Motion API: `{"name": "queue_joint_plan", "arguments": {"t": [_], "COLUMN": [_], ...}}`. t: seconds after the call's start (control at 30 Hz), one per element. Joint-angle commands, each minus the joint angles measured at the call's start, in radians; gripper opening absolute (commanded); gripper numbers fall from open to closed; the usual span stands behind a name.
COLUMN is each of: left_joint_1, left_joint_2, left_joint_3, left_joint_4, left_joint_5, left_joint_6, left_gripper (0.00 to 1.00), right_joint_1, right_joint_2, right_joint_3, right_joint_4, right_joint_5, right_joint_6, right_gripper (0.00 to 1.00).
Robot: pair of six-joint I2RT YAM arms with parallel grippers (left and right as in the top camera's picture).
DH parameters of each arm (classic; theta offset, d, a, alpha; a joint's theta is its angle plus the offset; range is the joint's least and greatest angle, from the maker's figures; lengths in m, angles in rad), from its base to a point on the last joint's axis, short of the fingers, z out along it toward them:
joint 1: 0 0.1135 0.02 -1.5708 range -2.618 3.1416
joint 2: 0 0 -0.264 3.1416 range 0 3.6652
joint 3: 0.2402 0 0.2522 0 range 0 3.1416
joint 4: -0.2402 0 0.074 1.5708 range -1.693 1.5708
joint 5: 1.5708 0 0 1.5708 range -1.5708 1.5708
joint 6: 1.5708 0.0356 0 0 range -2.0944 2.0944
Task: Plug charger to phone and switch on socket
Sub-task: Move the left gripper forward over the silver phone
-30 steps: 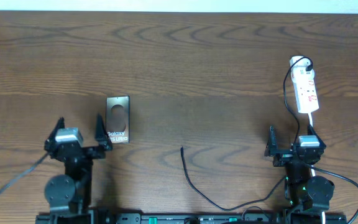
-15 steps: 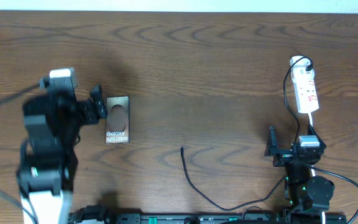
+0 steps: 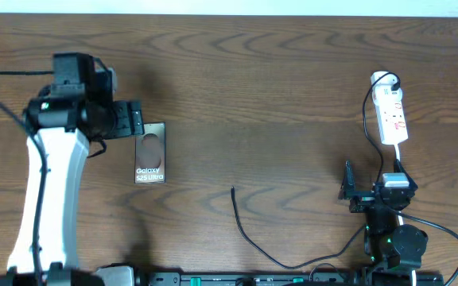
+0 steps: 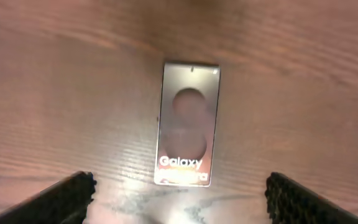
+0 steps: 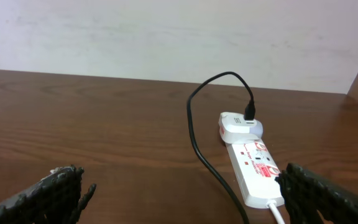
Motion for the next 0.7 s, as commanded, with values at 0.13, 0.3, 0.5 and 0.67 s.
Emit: {"name": "queue_joint_plan", "arguments": {"t": [0.13,0.3,0.5,0.67], "left_joint_1": [0.004,0.004,-0.01,-0.054], "left_joint_2": [0.091,0.118,0.154,0.195], "left_joint_3": [0.018,-0.001,-0.011,-0.011], "left_joint_4": [-0.017,-0.018,-0.022,-0.028], "left_joint_5": [0.01,0.009,0.009,0.008], "left_joint_6": [-0.001,-0.01,-0.01,-0.01], "left_gripper": [0.93,0.99,0.99,0.99], "right_joint_1": [0.007,0.007,0.007,0.007], "right_joint_2": [-0.006,-0.006,-0.006,-0.006], "right_joint_3": [-0.002,-0.002,-0.002,-0.002], "right_joint_4": [-0.004,-0.004,-0.004,-0.004], "right_joint_5": [0.004,0.004,0.004,0.004], "right_joint_6": [-0.009,-0.009,-0.009,-0.009], "right_gripper": [0.99,0.99,0.99,0.99]}}
